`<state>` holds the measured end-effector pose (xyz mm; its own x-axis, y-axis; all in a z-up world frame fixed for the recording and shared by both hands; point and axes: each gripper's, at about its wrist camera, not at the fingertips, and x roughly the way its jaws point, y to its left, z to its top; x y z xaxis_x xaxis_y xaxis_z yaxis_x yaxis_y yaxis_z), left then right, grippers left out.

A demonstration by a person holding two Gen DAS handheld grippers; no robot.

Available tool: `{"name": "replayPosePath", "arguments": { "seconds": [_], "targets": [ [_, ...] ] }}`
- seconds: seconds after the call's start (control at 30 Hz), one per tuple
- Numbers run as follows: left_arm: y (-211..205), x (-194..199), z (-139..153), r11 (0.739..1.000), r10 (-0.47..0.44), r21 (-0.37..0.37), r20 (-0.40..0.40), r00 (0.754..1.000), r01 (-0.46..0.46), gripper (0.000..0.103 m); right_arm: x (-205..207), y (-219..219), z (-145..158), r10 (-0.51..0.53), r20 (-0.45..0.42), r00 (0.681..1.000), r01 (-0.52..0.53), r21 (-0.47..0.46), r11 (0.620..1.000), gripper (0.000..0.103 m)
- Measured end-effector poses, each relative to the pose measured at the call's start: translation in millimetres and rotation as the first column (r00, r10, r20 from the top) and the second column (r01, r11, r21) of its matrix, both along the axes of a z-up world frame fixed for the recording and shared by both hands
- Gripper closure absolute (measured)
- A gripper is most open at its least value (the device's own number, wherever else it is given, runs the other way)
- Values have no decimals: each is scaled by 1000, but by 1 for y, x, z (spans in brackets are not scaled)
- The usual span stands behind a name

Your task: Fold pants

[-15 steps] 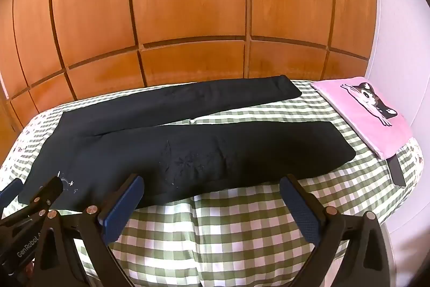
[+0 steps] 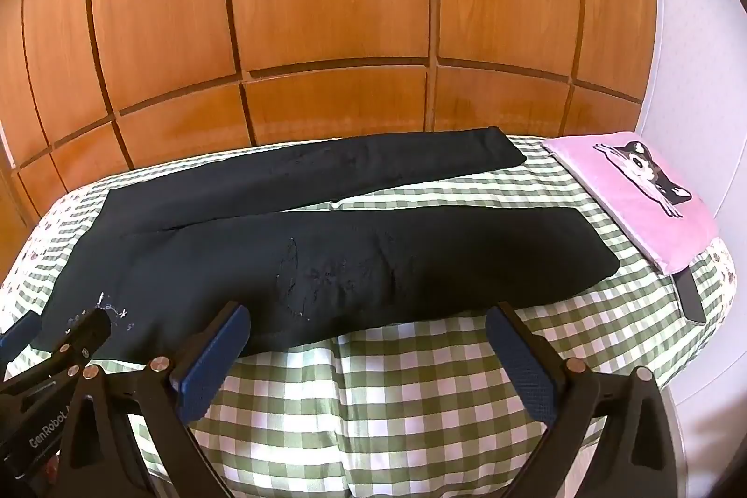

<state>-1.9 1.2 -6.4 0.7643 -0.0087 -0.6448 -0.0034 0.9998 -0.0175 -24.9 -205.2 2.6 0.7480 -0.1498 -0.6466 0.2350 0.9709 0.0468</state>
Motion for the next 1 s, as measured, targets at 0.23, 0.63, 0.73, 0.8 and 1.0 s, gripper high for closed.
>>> {"name": "replayPosePath", "arguments": {
  "seconds": [0.23, 0.63, 0.73, 0.8, 1.0],
  "targets": [
    [-2, 1, 0, 1000, -3, 6, -10, 1000, 3, 9, -2, 1, 0, 3, -6, 1000, -3, 0, 1000, 0],
    [-12, 8, -8, 999, -35, 16, -50, 998, 36, 9, 0, 1, 1, 20, 2, 1000, -20, -6, 1000, 0],
    [-14, 10, -15, 999, -31, 23, -70, 997, 33, 9, 0, -3, -2, 12, -8, 1000, -12, 8, 1000, 0],
    [-13, 12, -17, 1000, -24, 16, -82, 996, 25, 9, 1, -6, -3, 7, -14, 1000, -7, 15, 1000, 0],
    [-12, 10, -16, 1000, -9, 4, -67, 998, 9, 9, 3, -6, -6, 13, -16, 1000, -13, 19, 1000, 0]
  ]
}}
